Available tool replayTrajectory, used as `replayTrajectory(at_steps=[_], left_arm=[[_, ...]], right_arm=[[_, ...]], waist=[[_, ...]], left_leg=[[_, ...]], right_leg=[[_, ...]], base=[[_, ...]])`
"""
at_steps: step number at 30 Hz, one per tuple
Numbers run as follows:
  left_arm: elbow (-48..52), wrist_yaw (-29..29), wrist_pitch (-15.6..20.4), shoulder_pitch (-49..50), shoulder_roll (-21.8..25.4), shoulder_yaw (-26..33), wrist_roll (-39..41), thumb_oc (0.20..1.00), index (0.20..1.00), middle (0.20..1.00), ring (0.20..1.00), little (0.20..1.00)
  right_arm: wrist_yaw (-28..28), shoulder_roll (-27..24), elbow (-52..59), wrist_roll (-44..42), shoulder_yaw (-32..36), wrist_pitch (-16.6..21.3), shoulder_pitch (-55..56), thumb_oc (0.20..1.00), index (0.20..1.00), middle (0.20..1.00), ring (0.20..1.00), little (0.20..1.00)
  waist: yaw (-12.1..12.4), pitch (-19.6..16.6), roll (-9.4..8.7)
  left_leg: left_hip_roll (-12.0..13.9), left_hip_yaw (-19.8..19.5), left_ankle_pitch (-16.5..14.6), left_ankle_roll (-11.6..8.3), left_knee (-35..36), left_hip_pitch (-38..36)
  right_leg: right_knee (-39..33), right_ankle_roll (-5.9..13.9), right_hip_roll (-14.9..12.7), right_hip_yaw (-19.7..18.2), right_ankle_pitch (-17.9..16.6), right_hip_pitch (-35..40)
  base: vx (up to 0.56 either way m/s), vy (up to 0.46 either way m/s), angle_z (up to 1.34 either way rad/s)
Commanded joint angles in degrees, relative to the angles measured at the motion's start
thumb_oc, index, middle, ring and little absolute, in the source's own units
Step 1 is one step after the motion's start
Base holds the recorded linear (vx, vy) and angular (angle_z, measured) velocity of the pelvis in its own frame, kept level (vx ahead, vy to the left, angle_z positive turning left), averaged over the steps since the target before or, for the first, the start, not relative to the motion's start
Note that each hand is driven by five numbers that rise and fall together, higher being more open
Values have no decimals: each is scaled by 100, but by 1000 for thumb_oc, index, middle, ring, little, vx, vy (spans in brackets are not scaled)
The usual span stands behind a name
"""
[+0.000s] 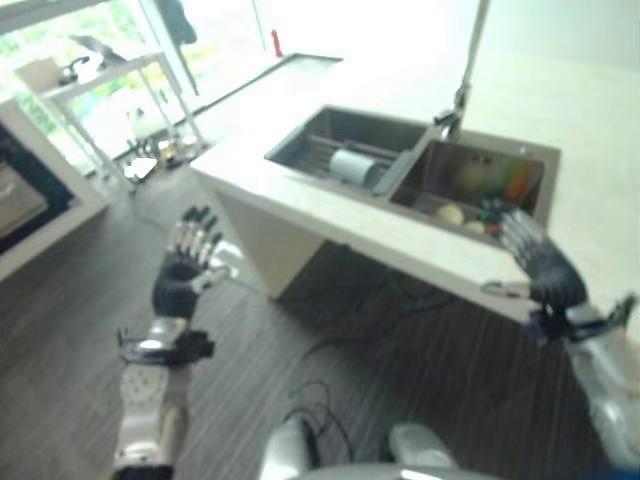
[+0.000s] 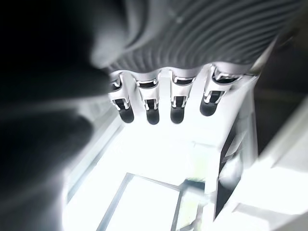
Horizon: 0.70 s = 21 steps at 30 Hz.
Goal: Place the dishes in the dishwasher.
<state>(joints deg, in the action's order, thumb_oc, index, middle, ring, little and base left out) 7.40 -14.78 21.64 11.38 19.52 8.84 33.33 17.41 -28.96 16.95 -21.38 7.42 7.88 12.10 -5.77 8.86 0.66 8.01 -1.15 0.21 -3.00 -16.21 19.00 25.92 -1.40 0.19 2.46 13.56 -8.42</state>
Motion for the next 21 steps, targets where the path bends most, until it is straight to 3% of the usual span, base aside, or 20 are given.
replayTrajectory(at_steps=[1, 5, 8, 11, 13, 15, 17, 19, 21], left_arm=[[540, 32, 664, 24, 190, 218, 249, 1000, 1000, 1000, 1000, 1000], [596, 73, 588, -113, 278, 243, 181, 1000, 1000, 1000, 1000, 1000], [619, -36, 426, -349, 391, 232, 132, 1000, 1000, 1000, 1000, 1000], [697, -151, 383, -446, 455, 335, 194, 1000, 1000, 1000, 1000, 1000], [729, -170, 382, -455, 446, 352, 203, 1000, 1000, 1000, 1000, 1000], [789, -181, 394, -480, 435, 327, 99, 1000, 1000, 1000, 1000, 1000], [819, -169, 373, -474, 427, 291, 62, 1000, 1000, 1000, 1000, 1000], [839, -182, 398, -457, 428, 289, 53, 1000, 1000, 1000, 1000, 1000], [950, -57, 311, -417, 460, 380, 102, 1000, 1000, 1000, 1000, 1000]], right_arm=[[80, -123, 146, -93, 166, 182, -390, 1000, 1000, 1000, 1000, 1000], [73, -100, 288, -247, 322, 103, -279, 1000, 1000, 1000, 1000, 1000], [-57, 61, 315, -266, 436, 126, -216, 1000, 1000, 1000, 1000, 1000], [-216, 246, 209, -145, 383, 122, -326, 1000, 1000, 1000, 1000, 1000], [-250, 293, 185, -77, 336, 131, -350, 1000, 1000, 1000, 1000, 1000], [-371, 368, 147, 18, 248, 119, -396, 1000, 1000, 1000, 1000, 1000], [-427, 399, 150, 2, 217, 117, -367, 1000, 1000, 1000, 1000, 1000], [-387, 428, 64, -24, 179, 185, -333, 1000, 1000, 1000, 1000, 1000], [-294, 298, 65, -151, 198, 143, -357, 1000, 1000, 1000, 1000, 1000]], waist=[[602, -83, -61], [562, -186, -49], [510, -284, -115], [569, -375, -174], [579, -396, -173], [566, -397, -109], [522, -364, -28], [506, -290, 29], [511, -244, -18]], left_leg=[[184, 37, -407, -485, -98, -486], [173, 240, -579, -380, -98, -613], [-13, 353, -746, -223, -98, -750], [-353, 312, -889, 48, -98, -850], [-446, 291, -923, 127, -98, -875], [-575, 196, -978, 261, -98, -944], [-590, 139, -1015, 312, -98, -1013], [-614, 221, -1084, 352, -98, -1132], [-625, 331, -1112, 324, -98, -1248]], right_leg=[[-873, 752, -398, 59, -1, 753], [-873, 919, -704, 203, 17, 894], [-873, 1102, -933, 254, -120, 922], [-873, 1262, -1112, 228, -519, 965], [-873, 1263, -1103, 192, -722, 1008], [-873, 1237, -1009, 191, -1249, 1100], [-623, 1206, -912, 227, -1511, 1012], [64, 1119, -804, 485, -1538, 618], [-404, 1032, -561, 875, -1272, 567]], base=[[216, 274, -18], [200, 344, -27], [181, 293, 6], [169, 305, 9], [104, 240, -13], [104, 276, -8], [68, 230, -17], [53, 198, -26], [134, 43, -43]])
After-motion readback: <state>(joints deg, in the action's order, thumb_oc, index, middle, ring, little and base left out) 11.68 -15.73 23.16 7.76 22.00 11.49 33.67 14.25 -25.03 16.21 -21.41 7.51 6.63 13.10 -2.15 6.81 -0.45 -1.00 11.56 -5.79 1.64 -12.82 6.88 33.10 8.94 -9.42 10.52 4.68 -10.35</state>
